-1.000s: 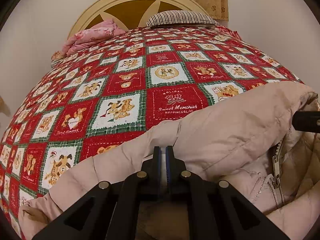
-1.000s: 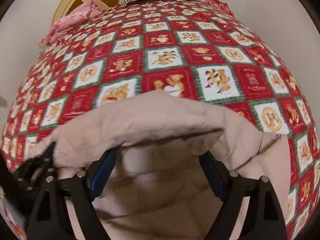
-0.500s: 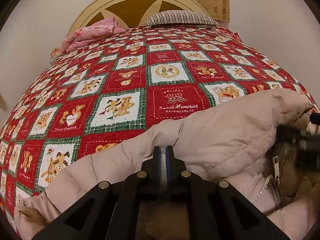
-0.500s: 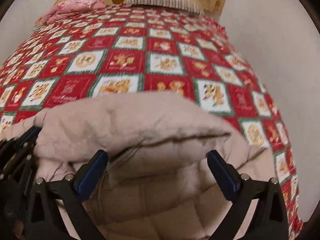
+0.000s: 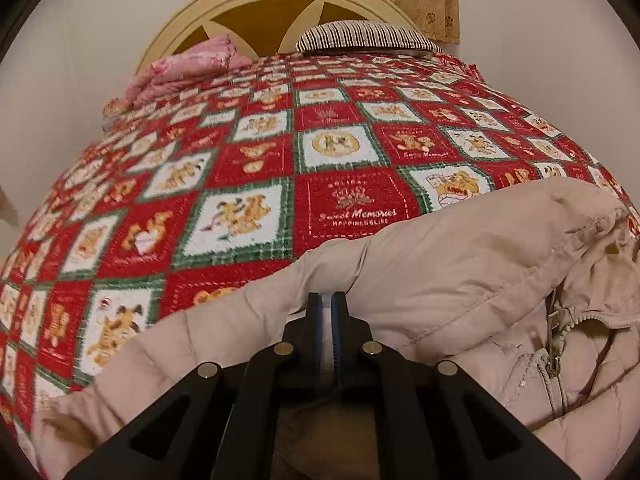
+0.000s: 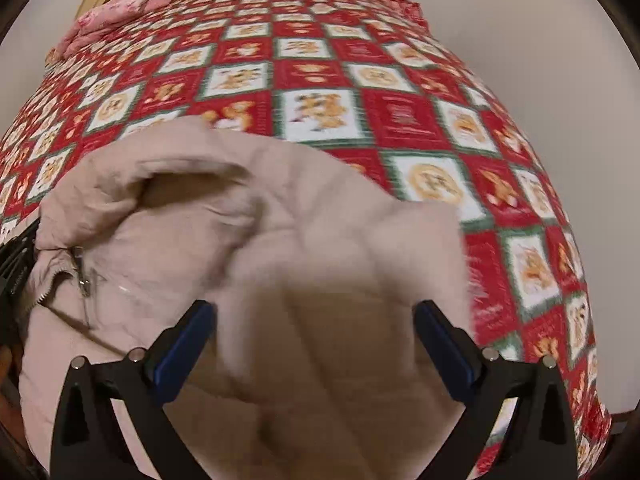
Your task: Fold large clothes
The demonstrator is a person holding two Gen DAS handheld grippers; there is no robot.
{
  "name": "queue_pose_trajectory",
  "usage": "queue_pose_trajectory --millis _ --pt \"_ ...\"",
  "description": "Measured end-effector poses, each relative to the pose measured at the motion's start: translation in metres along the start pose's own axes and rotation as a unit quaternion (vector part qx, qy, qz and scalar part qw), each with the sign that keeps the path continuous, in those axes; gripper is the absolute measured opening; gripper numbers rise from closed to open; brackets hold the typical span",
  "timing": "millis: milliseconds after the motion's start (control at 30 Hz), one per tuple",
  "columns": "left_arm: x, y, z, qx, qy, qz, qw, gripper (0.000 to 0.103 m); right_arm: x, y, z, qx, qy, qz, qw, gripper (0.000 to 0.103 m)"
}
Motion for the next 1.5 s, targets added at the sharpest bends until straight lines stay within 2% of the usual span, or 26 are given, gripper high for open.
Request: queue_pose_trajectory --millis 67,133,233,300,333,400,467,533,633,733,933,1133,1500 --pt "-0.014 -0.003 -0.009 0.0 0.016 -0.006 0.9999 0.005 -0.012 0.009 -0.012 0.021 0.023 -0.001 1.0 0.096" --pt "-0.039 -0.007 -0.032 -0.016 0.053 0.003 0.9984 0.005 -0.029 0.006 -0.034 0.044 0.061 -0.032 0.997 0.088" --pt "-0.059 -0.011 -0.069 -0.053 0.097 0.017 0.9937 0.005 -0.05 -0.01 -0.078 0.084 0.142 -0.087 0.982 0.085" --pt "-0.052 -0.005 -0.079 -0.066 0.094 0.032 0.9928 0.005 -0.044 -0.031 -0.105 0.11 0.172 -0.129 0.97 0.085" --pt "-0.041 0.001 -0.079 -0.063 0.08 0.038 0.9941 0.005 -0.034 -0.042 -0.112 0.108 0.173 -0.138 0.969 0.085" --pt "-0.019 0.01 -0.066 -0.043 0.048 0.029 0.9975 0.005 -0.002 -0.067 -0.115 0.096 0.142 -0.15 0.974 0.08" --pt "-0.003 0.015 -0.047 -0.028 0.017 0.03 0.999 0.005 0.028 -0.083 -0.1 0.073 0.097 -0.148 0.982 0.073" --pt "0.008 0.014 -0.028 -0.022 -0.006 0.034 0.9992 0.005 0.041 -0.086 -0.081 0.064 0.068 -0.158 0.983 0.072" --pt "0.013 0.003 -0.017 -0.055 -0.016 0.038 0.9977 0.005 0.055 -0.087 -0.049 0.015 0.036 -0.136 0.99 0.069" --pt "0.013 0.004 -0.01 -0.057 -0.016 0.035 0.9976 0.005 0.059 -0.083 -0.037 0.002 0.045 -0.133 0.99 0.069" --pt "0.017 0.016 -0.005 0.014 -0.022 -0.015 0.9995 0.005 0.066 -0.086 -0.033 -0.027 0.08 -0.094 0.992 0.073" --pt "0.021 0.028 -0.002 0.108 -0.022 -0.091 0.9897 0.005 0.068 -0.085 -0.034 -0.031 0.085 -0.091 0.992 0.075" --pt "0.024 0.026 -0.002 0.116 -0.022 -0.098 0.9882 0.005 0.067 -0.087 -0.03 -0.033 0.087 -0.094 0.991 0.075"
Point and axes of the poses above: each gripper's, at about its wrist camera, not at the fingertips, and x roughly the way its jaws point, y to its right, z to its underside, the point moved 9 cm from there along x, roughly the way its jaws point, and after that the axes turned 11 degrees about y, right-handed, at the moved point
